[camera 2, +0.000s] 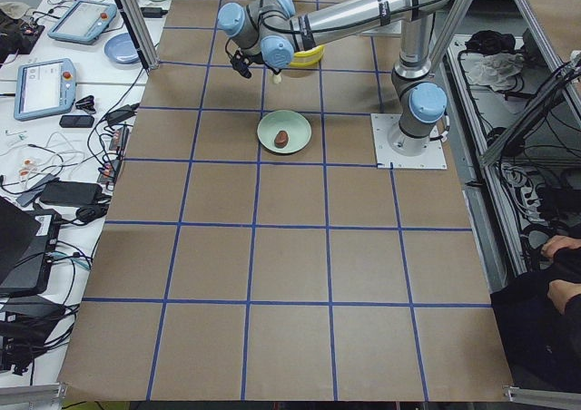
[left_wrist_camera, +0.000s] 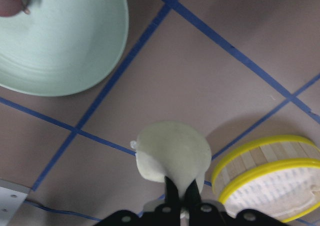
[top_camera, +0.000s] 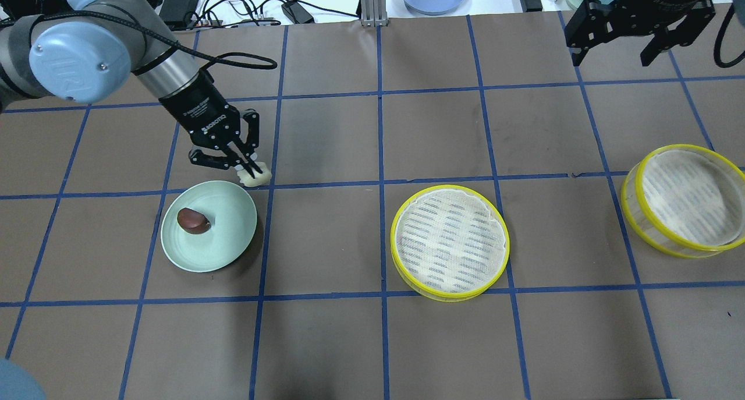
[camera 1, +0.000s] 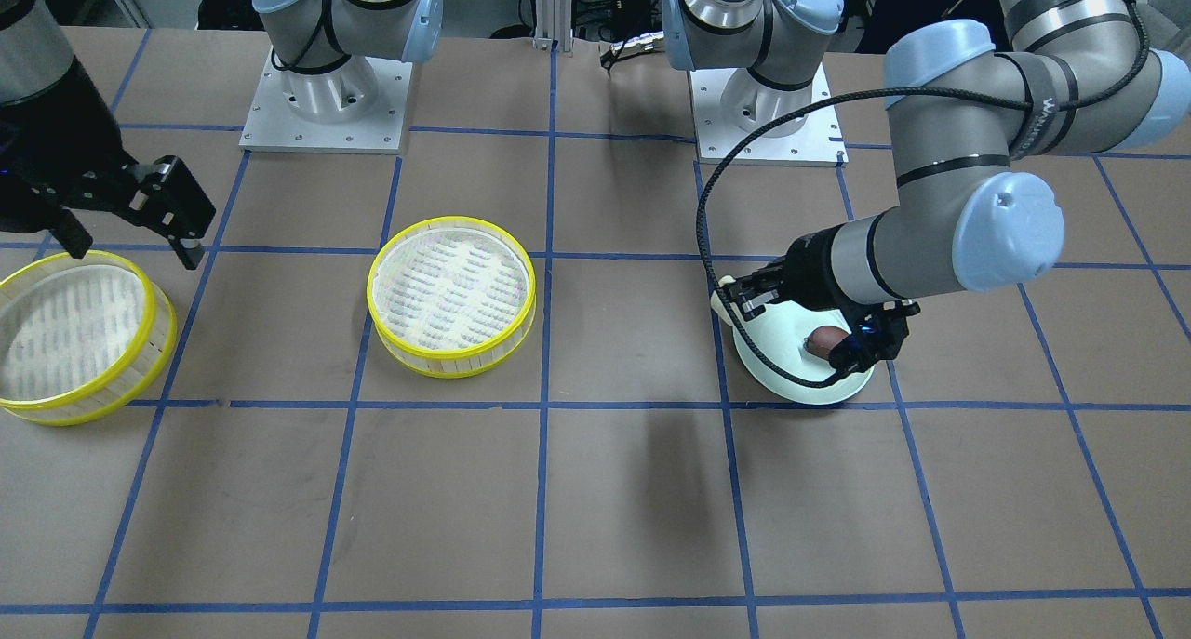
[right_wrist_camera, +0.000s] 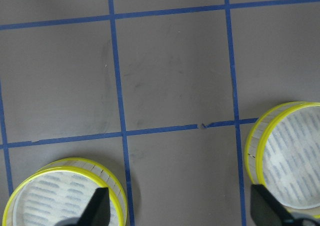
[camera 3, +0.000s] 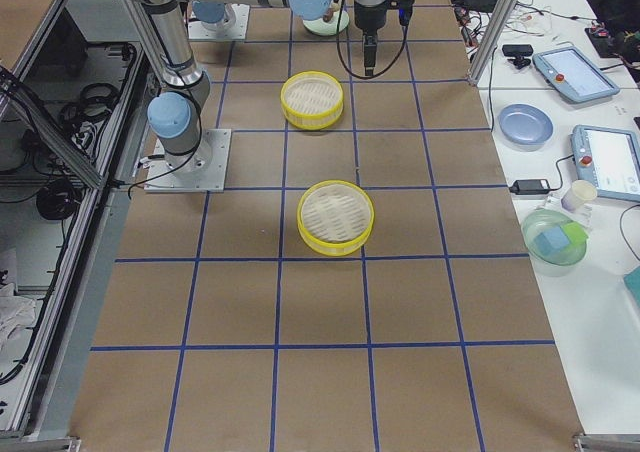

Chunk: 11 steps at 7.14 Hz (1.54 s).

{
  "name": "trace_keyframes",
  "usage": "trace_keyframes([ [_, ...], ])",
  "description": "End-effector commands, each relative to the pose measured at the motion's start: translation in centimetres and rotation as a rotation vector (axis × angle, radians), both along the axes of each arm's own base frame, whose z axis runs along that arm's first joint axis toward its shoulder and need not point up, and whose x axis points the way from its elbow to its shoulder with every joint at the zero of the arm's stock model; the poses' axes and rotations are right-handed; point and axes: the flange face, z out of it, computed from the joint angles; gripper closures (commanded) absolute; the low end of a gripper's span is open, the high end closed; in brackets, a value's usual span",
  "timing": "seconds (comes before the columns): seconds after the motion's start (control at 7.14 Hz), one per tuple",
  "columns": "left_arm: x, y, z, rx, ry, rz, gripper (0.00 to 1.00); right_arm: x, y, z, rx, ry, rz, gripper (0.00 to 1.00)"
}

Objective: Stack buns with steamer

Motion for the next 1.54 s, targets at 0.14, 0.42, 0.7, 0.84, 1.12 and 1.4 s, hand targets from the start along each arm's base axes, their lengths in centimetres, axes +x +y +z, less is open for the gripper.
trace_keyframes([
  [0.14,-13.9,1.8,0.1,-0.037,0.04,0.058,1.0,-18.5,-3.5,-7.6,0.009,0.072,0.12,0.0],
  [0.42,-19.6,4.7,-3.3,-0.048,0.105,0.003,1.0,-30.4,-3.5,-16.6,0.063,0.041,0.128,0.0],
  [0.7,-21.1,5.9,-8.2,-0.009,0.084,0.039,1.0,-33.5,-1.3,-24.7,0.037,0.012,0.2,0.0],
  [0.84,-21.9,6.8,-9.2,0.012,0.072,0.019,1.0,-33.7,0.1,-26.8,0.063,-0.022,0.246,0.07],
  [1.12,-23.6,8.1,-9.7,0.059,0.041,0.046,0.93,-33.5,0.2,-28.2,0.072,-0.05,0.259,0.24],
  [1.4,-23.5,8.0,-9.8,0.05,0.025,0.042,0.07,-33.6,0.3,-28.4,0.086,-0.042,0.262,0.77],
])
